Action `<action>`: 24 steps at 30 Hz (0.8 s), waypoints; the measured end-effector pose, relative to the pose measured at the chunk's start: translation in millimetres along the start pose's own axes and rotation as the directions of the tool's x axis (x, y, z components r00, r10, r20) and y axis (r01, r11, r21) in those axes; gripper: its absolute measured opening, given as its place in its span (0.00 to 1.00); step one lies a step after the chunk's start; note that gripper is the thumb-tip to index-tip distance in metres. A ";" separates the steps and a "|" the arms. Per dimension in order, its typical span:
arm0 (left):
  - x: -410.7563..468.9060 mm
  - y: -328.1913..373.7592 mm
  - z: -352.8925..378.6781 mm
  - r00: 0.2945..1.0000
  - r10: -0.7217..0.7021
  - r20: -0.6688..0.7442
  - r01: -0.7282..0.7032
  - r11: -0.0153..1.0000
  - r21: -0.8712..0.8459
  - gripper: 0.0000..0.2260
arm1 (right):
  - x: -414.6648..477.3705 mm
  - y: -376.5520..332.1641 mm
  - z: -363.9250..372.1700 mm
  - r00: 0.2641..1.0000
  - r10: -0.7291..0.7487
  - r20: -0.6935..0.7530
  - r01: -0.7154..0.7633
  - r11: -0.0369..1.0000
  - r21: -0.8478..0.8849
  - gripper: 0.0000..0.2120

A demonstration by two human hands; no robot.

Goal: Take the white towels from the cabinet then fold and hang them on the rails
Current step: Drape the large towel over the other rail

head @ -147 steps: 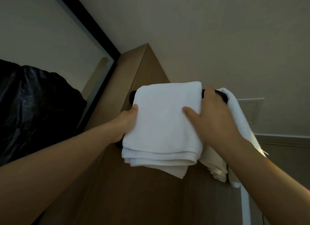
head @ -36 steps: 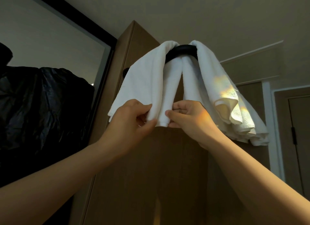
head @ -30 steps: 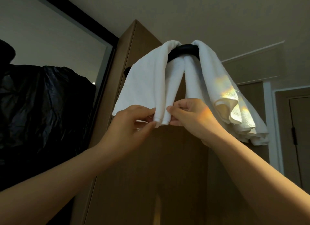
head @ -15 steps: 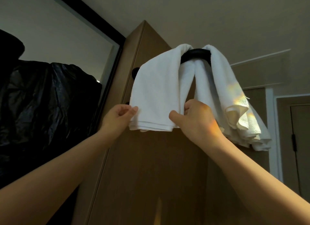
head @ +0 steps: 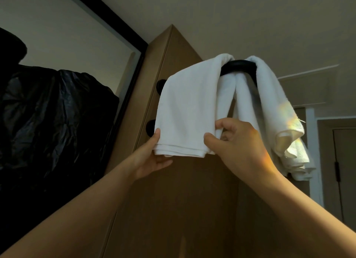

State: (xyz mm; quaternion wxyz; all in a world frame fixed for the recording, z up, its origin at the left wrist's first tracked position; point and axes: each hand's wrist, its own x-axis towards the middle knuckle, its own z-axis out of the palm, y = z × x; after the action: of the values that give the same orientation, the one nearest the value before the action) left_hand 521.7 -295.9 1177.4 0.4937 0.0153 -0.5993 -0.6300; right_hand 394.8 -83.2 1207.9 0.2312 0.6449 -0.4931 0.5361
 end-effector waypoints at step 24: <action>12.7 -20.0 8.0 0.973 0.127 -0.191 -0.176 0.947 -0.269 0.14 | 0.5 0.7 9.6 0.999 -0.034 -0.015 0.031 0.986 -0.165 0.17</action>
State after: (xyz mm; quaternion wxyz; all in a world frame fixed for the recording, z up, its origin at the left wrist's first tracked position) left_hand 498.3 -302.1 1171.6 0.5876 -0.0480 -0.4572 -0.6659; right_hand 398.6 -91.6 1205.1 0.2971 0.6268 -0.5230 0.4952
